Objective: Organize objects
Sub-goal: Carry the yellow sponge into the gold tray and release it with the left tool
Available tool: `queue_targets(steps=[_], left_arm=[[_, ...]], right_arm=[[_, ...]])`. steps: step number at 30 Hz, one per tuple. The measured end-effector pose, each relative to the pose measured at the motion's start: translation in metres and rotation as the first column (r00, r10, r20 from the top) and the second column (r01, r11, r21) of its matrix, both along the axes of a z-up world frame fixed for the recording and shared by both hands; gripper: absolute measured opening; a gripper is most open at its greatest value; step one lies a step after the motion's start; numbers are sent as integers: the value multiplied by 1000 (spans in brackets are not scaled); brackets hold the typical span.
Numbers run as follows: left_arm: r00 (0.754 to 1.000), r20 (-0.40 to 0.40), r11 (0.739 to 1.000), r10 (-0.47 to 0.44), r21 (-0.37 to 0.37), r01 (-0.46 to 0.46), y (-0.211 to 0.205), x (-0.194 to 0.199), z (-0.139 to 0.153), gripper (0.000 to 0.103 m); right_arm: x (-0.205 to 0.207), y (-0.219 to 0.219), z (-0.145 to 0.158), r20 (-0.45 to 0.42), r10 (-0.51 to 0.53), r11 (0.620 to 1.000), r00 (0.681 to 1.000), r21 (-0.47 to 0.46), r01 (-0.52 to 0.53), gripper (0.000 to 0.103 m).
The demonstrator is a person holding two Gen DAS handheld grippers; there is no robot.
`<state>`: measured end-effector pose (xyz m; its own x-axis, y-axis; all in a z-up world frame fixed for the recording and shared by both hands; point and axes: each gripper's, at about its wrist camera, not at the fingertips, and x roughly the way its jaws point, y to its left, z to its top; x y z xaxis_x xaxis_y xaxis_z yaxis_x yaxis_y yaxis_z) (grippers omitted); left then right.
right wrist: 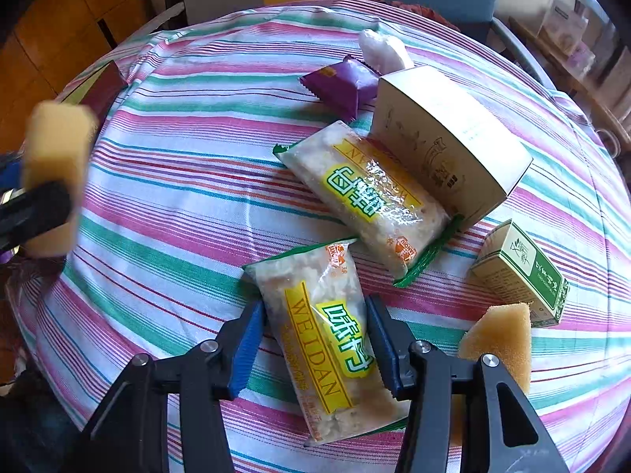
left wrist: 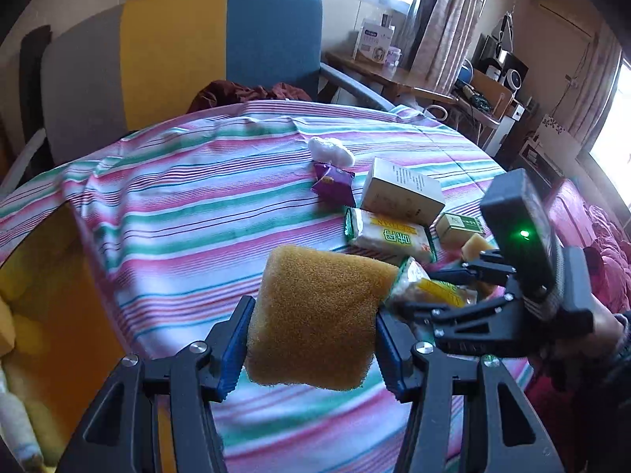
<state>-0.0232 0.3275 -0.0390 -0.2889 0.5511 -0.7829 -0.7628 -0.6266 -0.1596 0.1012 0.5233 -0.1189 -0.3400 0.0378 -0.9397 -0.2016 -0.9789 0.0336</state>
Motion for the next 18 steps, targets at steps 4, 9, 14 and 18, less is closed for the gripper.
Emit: queue_targets(steps=[4,9,14,18], left_arm=[[999,-8,999,44,19,-44,-26,7,10,57],[995,-24,995,93,38,-92,-54,12,19,57],[987,-34,986,155,62,-153,-87,9,27,57],[969,-30,966,244,92,-241,-127,-3,32,57]], right_arm=[[6,1,1,-5,4,1000,1000,20,-4,52],[14,7,1,-11,-4,1000,1000,21,5,53],[23,10,3,-22,2,999,1000,42,-1,53],[30,12,5,-27,4,998,1000,59,-2,52]])
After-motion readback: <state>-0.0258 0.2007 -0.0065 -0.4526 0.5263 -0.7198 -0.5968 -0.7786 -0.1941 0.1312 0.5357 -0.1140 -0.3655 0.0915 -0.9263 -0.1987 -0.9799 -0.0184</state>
